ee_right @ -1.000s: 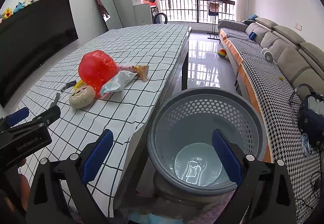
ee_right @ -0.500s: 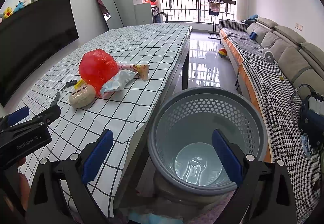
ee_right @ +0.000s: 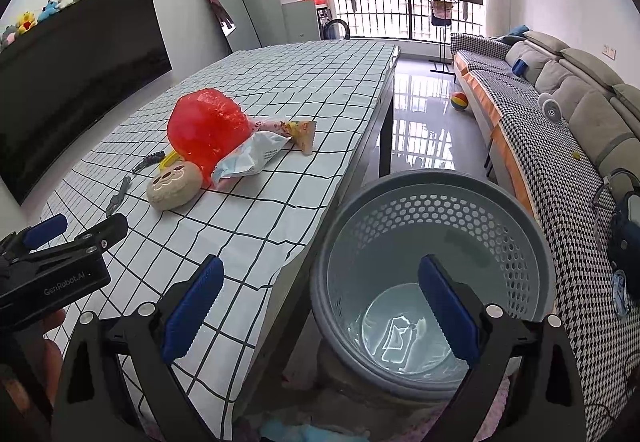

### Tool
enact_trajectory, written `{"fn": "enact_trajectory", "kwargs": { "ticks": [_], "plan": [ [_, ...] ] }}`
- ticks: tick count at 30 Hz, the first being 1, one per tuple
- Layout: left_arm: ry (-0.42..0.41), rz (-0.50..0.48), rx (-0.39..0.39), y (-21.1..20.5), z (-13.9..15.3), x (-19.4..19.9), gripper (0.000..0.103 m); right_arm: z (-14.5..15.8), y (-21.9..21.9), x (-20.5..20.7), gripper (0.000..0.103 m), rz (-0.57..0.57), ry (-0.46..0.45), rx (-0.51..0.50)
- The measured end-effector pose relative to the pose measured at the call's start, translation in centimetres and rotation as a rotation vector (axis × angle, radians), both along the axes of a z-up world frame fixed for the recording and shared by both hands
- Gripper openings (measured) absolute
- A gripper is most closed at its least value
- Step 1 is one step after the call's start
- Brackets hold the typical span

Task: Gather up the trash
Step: 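Reach the right tool to the pink snack wrapper and close on it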

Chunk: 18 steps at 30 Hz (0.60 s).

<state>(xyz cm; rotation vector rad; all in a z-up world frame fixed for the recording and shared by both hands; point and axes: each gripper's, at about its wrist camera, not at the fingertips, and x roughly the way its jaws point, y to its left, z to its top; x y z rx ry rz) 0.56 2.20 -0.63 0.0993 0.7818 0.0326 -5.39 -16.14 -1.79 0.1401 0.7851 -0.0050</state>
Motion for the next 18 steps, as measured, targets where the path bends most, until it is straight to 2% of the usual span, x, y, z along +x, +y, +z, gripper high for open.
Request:
{"fn": "enact_trajectory", "kwargs": {
  "ticks": [13, 18],
  "plan": [
    [0.033, 0.132, -0.005, 4.8, -1.5, 3.1, 0.097, -1.0, 0.3, 6.9, 0.093, 0.075, 0.026, -0.001],
    [0.053, 0.141, -0.012, 5.4, -1.6, 4.5, 0.097, -0.4, 0.1, 10.4, 0.093, 0.107, 0.011, -0.035]
  ]
}}
